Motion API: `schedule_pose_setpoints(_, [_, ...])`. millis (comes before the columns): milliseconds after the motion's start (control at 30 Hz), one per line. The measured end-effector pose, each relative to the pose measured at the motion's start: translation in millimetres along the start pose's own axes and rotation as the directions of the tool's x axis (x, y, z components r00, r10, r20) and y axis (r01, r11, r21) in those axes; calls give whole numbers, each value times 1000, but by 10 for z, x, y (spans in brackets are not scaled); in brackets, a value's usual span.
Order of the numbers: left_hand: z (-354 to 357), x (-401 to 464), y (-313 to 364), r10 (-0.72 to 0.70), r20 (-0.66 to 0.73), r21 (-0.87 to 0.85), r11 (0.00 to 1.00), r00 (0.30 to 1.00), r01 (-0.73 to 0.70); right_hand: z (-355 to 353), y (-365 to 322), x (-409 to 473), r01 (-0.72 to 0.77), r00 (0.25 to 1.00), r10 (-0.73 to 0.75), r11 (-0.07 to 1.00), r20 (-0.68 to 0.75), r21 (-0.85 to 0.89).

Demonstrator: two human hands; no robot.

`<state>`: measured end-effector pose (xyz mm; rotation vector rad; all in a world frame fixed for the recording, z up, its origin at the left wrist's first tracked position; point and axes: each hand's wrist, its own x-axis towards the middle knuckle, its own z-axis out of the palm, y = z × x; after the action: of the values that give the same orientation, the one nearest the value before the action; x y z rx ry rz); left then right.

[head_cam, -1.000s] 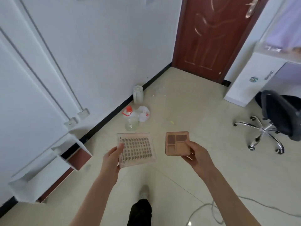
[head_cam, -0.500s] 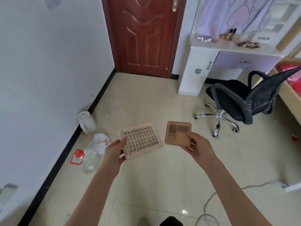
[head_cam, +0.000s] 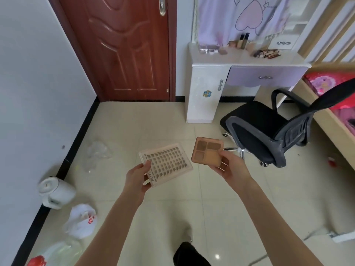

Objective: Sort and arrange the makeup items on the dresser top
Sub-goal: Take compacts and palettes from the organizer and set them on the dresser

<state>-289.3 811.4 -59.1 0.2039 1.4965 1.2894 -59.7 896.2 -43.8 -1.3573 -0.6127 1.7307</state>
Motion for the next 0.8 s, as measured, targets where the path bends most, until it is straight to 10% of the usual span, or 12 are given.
schedule_pose_setpoints(800, [2940, 4394, 2441, -14, 44, 36, 999, 999, 12, 1000, -2688, 4616, 32, 993, -23, 997, -118, 76])
